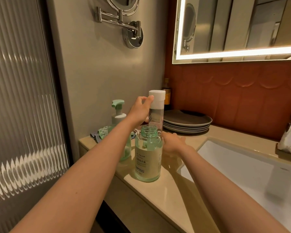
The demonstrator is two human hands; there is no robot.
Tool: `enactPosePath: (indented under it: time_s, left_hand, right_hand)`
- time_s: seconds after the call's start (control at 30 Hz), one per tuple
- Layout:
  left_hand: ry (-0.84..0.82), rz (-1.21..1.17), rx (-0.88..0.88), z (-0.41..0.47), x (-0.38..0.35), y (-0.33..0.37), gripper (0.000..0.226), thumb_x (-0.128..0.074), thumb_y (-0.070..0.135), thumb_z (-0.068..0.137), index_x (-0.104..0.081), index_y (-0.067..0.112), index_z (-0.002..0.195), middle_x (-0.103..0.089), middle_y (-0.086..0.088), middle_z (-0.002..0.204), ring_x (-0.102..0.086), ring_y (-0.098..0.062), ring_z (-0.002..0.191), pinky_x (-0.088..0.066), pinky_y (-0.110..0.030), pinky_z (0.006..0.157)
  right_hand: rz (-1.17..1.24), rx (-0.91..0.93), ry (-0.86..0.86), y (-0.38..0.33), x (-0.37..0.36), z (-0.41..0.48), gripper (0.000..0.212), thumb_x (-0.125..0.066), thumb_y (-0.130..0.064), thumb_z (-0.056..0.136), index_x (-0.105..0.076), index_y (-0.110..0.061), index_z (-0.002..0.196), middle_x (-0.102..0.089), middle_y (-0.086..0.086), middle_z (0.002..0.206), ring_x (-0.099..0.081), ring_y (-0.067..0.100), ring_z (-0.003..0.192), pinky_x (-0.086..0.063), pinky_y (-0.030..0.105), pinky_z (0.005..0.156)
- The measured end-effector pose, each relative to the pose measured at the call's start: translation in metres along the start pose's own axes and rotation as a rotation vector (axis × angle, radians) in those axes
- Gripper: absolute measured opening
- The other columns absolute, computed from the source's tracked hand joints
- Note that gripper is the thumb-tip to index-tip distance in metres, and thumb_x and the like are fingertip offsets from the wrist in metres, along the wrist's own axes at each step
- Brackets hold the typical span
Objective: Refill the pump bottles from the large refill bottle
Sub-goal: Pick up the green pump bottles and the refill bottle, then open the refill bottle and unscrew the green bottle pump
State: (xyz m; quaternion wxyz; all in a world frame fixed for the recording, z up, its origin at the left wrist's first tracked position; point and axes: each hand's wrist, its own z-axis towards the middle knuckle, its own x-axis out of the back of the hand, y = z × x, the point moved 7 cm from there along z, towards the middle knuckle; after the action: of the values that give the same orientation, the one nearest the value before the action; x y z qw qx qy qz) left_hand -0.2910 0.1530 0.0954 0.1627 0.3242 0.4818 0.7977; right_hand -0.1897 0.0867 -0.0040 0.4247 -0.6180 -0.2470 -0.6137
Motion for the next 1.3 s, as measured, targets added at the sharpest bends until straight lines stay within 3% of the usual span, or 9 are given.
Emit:
enactPosePath:
  time_s: [0.3,0.57,0.73,0.83,0.93,1.03,1.1,1.17,1.3]
  left_hand:
    - [-0.05,0.042,0.019,0.01,-0.003,0.001,0.051,-0.026,0.045,0.1,-0.032,0.011,0.137,-0.045,-0.009,0.13,-0.041,-0.015,0.104,-0.032,-0.029,0.083]
    - [-0.078,0.119,0.03,0.038,-0.006,0.006,0.051,-0.016,0.039,0.102,-0.037,0.007,0.137,-0.043,-0.008,0.118,-0.036,-0.014,0.1,-0.025,-0.025,0.081]
    - [-0.052,0.142,0.044,0.056,-0.009,-0.002,0.05,-0.018,0.036,0.103,-0.038,0.004,0.136,-0.046,-0.012,0.134,-0.036,-0.011,0.1,-0.03,-0.022,0.072]
    - [-0.047,0.141,0.049,0.069,-0.013,-0.007,0.05,-0.02,0.036,0.102,-0.042,0.004,0.134,-0.047,-0.014,0.136,-0.041,-0.015,0.099,-0.032,-0.023,0.078]
    - [-0.059,0.155,0.052,0.073,-0.014,-0.008,0.05,-0.021,0.035,0.102,-0.04,0.003,0.135,-0.044,-0.013,0.137,-0.04,-0.016,0.1,-0.036,-0.023,0.066]
    - [-0.072,0.167,0.044,0.075,-0.01,-0.005,0.05,-0.02,0.036,0.102,-0.037,0.004,0.137,-0.041,-0.012,0.139,-0.04,-0.017,0.105,-0.034,-0.022,0.07]
    - [-0.058,0.185,0.03,0.076,-0.003,-0.001,0.047,-0.02,0.037,0.102,-0.044,0.006,0.128,-0.049,-0.011,0.124,-0.041,-0.018,0.105,-0.029,-0.022,0.077]
    - [-0.034,0.18,0.029,0.076,0.004,0.005,0.039,-0.022,0.038,0.102,-0.051,0.012,0.1,-0.05,-0.003,0.097,-0.042,-0.019,0.1,-0.028,-0.024,0.08]
    - [0.036,0.14,0.012,0.073,0.013,0.012,0.035,-0.026,0.038,0.101,-0.048,0.011,0.1,-0.048,0.001,0.089,-0.044,-0.019,0.097,-0.031,-0.025,0.08]
  right_hand:
    - [-0.004,-0.022,-0.025,0.007,0.009,0.01,0.059,-0.062,-0.042,0.083,-0.043,-0.023,0.135,-0.046,0.006,0.136,-0.036,0.029,0.13,-0.021,0.057,0.106]
    - [0.592,-0.15,0.349,0.022,0.072,0.052,0.072,-0.069,-0.034,0.08,-0.033,-0.01,0.138,-0.043,0.01,0.137,-0.043,0.028,0.125,-0.039,0.042,0.101]
    - [0.772,-0.138,0.362,0.011,0.078,0.081,0.084,-0.078,-0.034,0.071,-0.029,-0.009,0.134,-0.049,0.011,0.128,-0.05,0.029,0.117,-0.045,0.045,0.097]
    - [0.77,-0.167,0.341,0.008,0.067,0.098,0.087,-0.081,-0.037,0.065,-0.031,-0.009,0.131,-0.051,0.009,0.123,-0.052,0.027,0.114,-0.046,0.046,0.095]
    - [0.736,-0.199,0.328,0.01,0.057,0.107,0.078,-0.083,-0.038,0.063,-0.045,-0.011,0.125,-0.057,0.007,0.116,-0.056,0.025,0.109,-0.05,0.042,0.09]
    - [0.707,-0.251,0.344,0.013,0.058,0.108,0.074,-0.084,-0.042,0.058,-0.051,-0.012,0.118,-0.057,0.002,0.105,-0.058,0.023,0.103,-0.051,0.037,0.083]
    - [0.708,-0.275,0.379,0.016,0.063,0.104,0.073,-0.084,-0.042,0.059,-0.052,-0.013,0.118,-0.059,0.004,0.108,-0.058,0.023,0.104,-0.051,0.036,0.081]
    - [0.744,-0.275,0.453,0.019,0.077,0.097,0.07,-0.083,-0.042,0.06,-0.052,-0.014,0.117,-0.061,0.004,0.114,-0.059,0.023,0.104,-0.051,0.036,0.083]
    - [0.803,-0.192,0.597,0.021,0.122,0.079,0.071,-0.082,-0.045,0.06,-0.049,-0.017,0.117,-0.058,0.001,0.112,-0.057,0.02,0.102,-0.051,0.039,0.087]
